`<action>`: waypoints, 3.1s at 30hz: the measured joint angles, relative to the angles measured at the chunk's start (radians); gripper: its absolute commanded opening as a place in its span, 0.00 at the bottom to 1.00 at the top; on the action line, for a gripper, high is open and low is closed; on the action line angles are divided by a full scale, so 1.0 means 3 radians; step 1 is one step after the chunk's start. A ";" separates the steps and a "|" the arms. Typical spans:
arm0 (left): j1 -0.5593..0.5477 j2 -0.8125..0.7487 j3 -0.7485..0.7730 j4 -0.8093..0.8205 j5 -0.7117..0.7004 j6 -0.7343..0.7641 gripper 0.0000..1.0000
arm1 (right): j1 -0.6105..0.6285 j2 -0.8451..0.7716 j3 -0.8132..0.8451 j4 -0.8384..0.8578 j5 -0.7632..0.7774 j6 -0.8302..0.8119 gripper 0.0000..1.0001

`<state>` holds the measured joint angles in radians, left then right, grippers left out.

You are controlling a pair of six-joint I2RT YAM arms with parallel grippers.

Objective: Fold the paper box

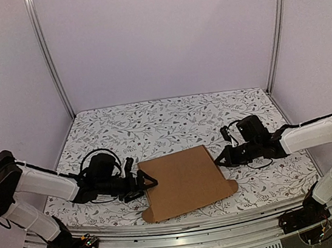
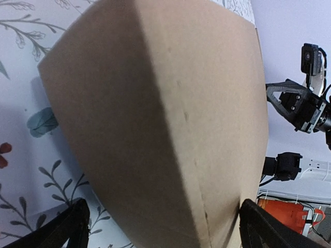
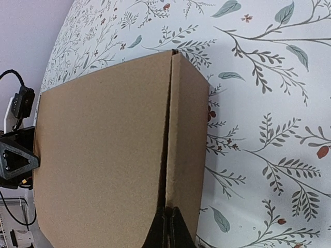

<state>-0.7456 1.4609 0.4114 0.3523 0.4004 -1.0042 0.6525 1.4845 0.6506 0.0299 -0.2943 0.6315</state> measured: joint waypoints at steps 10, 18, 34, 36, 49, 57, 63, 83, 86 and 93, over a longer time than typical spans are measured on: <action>0.0000 0.0148 -0.0065 0.0465 0.0088 -0.0248 0.99 | -0.0046 -0.0206 -0.0202 0.0029 0.0036 0.0055 0.00; 0.0000 0.0326 -0.0102 0.1022 0.0216 -0.0453 0.94 | -0.0061 -0.0259 -0.0259 0.0055 0.0078 0.0061 0.00; 0.0001 0.0404 -0.0160 0.1549 0.0350 -0.0743 0.66 | -0.0064 -0.0343 -0.0333 0.0055 0.0104 0.0067 0.00; 0.0003 0.0398 -0.0160 0.1558 0.0364 -0.0757 0.61 | -0.0064 -0.0351 -0.0338 0.0052 0.0104 0.0072 0.00; 0.0006 0.0357 -0.0161 0.1573 0.0427 -0.0844 0.50 | -0.0061 -0.0477 -0.0355 -0.0113 0.0092 0.0042 0.15; 0.0282 0.0072 -0.0159 0.1476 0.0659 -0.0846 0.49 | -0.0066 -0.1167 -0.0267 -0.0799 0.0225 -0.0290 0.44; 0.0498 -0.0177 -0.0145 0.1256 0.0979 -0.0804 0.48 | -0.0064 -0.1770 0.0088 -0.1108 0.0244 -0.0673 0.68; 0.0846 -0.0952 0.0107 0.0984 0.2219 -0.0827 0.46 | 0.0809 -0.2515 0.0938 -0.1958 -0.0159 -0.2822 0.99; 0.0846 -0.1017 0.0109 0.0946 0.2322 -0.0795 0.46 | 0.1133 -0.2621 0.0938 -0.2003 0.0097 -0.3273 0.99; 0.0851 -0.1041 0.0109 0.0885 0.2480 -0.0776 0.44 | 0.1832 -0.2642 0.0914 -0.1961 0.1026 -0.4250 0.99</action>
<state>-0.4904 1.1484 0.4442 0.6178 1.1442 -1.2369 1.2022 0.6918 0.9249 -0.5583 0.0135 -0.6434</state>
